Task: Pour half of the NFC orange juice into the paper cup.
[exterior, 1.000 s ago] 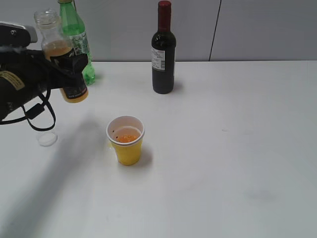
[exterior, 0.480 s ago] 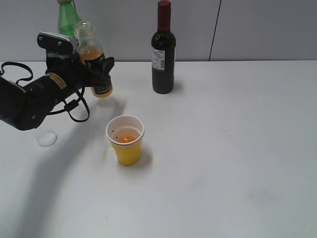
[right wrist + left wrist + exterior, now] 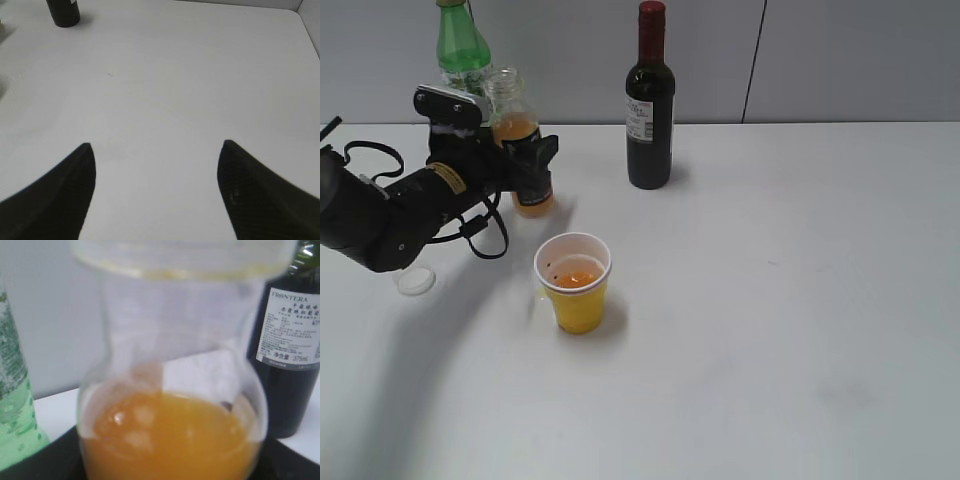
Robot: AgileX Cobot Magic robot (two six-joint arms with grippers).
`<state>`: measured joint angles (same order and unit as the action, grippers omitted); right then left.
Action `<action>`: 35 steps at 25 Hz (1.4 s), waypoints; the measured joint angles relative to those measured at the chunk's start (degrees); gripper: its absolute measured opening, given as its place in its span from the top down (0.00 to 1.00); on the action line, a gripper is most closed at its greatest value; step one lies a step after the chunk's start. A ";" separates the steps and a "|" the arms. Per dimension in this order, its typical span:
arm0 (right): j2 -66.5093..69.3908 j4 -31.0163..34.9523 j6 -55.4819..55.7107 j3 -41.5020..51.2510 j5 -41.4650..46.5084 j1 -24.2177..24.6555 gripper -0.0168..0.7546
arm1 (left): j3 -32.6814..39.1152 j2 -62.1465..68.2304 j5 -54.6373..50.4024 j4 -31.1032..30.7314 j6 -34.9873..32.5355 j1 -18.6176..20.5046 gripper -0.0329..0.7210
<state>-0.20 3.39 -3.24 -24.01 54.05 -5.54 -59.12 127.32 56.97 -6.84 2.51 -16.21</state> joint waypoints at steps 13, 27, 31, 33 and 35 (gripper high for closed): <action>0.00 0.00 0.00 0.00 0.00 0.00 0.24 | 0.00 0.00 -2.74 -1.78 0.20 0.00 0.32; 0.00 0.00 0.00 0.00 0.00 0.00 0.24 | 8.00 -6.65 0.57 -1.86 0.28 0.00 0.09; 0.00 0.00 0.00 0.00 0.00 0.00 0.24 | 14.33 -11.64 0.20 -1.01 0.23 0.00 0.09; 0.00 0.00 0.00 0.00 0.00 0.00 0.24 | 16.98 -13.74 -0.50 0.34 -0.52 0.00 0.10; 0.00 0.00 0.00 0.00 0.00 0.00 0.24 | 19.38 -15.70 -0.93 1.57 -1.36 0.00 0.11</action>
<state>-0.20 3.39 -3.24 -24.01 54.05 -5.54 -39.74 111.62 56.03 -5.27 1.16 -16.21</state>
